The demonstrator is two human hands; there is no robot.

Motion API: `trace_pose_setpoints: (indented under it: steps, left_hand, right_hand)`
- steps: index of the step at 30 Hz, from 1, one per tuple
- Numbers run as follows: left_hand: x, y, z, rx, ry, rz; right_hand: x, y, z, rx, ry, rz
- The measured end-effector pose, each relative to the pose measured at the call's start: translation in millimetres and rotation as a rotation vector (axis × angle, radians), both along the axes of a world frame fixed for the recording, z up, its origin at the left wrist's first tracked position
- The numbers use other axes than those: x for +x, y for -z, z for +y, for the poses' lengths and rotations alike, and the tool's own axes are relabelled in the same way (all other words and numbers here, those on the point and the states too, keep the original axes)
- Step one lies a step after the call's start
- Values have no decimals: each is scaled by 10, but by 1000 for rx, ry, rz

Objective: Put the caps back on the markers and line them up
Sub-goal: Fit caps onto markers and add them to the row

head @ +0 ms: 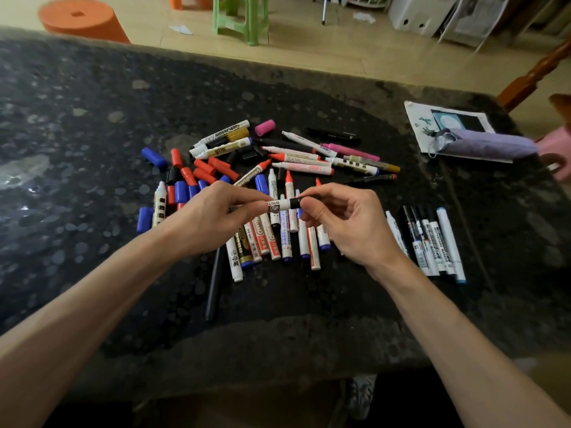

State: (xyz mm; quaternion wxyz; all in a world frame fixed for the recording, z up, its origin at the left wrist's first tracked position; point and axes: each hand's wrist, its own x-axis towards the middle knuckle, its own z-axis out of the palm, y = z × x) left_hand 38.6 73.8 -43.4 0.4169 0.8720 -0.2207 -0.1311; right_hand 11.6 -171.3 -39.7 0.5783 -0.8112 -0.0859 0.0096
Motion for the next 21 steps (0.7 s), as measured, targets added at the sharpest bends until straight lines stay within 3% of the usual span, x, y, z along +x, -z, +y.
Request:
trace_pose_setpoints:
  steps: [8, 14, 17, 21]
  left_hand:
    - [92, 20, 223, -57, -46, 195]
    - [102, 16, 344, -10, -134, 108]
    - [105, 30, 308, -6, -156, 97]
    - [89, 29, 257, 19, -198, 54]
  right_hand:
    - [83, 36, -132, 28, 67, -88]
    - [246, 286, -129, -519, -92, 61]
    - [344, 288, 11, -608, -120, 84]
    - [562, 319, 118, -639, 90, -65]
